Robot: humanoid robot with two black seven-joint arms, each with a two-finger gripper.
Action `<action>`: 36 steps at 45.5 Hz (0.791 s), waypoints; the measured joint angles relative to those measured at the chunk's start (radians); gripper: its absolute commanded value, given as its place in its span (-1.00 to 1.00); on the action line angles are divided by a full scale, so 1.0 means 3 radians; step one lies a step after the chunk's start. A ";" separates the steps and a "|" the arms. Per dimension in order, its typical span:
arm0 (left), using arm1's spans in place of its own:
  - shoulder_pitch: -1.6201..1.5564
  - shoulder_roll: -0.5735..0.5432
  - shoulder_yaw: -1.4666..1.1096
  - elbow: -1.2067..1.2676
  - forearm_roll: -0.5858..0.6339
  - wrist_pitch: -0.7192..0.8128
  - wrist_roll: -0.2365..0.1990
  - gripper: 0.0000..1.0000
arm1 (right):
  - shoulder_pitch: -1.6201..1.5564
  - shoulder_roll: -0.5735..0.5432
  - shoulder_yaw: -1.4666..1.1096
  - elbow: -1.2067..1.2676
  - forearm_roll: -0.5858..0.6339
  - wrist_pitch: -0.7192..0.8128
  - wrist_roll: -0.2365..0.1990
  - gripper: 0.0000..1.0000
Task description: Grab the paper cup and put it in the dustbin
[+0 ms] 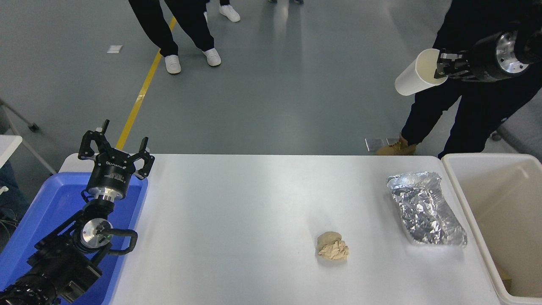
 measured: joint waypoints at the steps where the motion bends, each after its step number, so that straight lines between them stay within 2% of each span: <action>1: 0.0000 0.0000 0.0000 0.0001 -0.0001 0.0000 0.0000 0.96 | -0.0099 -0.0021 0.0002 -0.0084 0.0016 -0.0055 -0.0003 -1.00; 9: 0.0000 0.0001 0.0000 0.0000 -0.0001 0.0000 0.0002 0.96 | -0.0646 -0.0104 0.0103 -0.0487 0.0178 -0.0340 -0.0061 -1.00; 16: 0.0000 0.0000 0.0000 0.0000 -0.0001 0.0000 0.0004 0.96 | -0.1076 -0.0192 0.0309 -0.0728 0.0307 -0.0625 -0.0220 -1.00; 27: 0.0000 0.0000 0.0000 0.0001 -0.0001 0.0000 0.0002 0.96 | -0.1715 -0.0270 0.0907 -0.0955 0.0418 -0.1044 -0.0545 -1.00; 36: -0.0001 0.0001 0.0000 0.0000 -0.0001 0.0000 -0.0002 0.96 | -0.2193 -0.0293 0.1399 -0.1052 0.0480 -0.1310 -0.0700 -1.00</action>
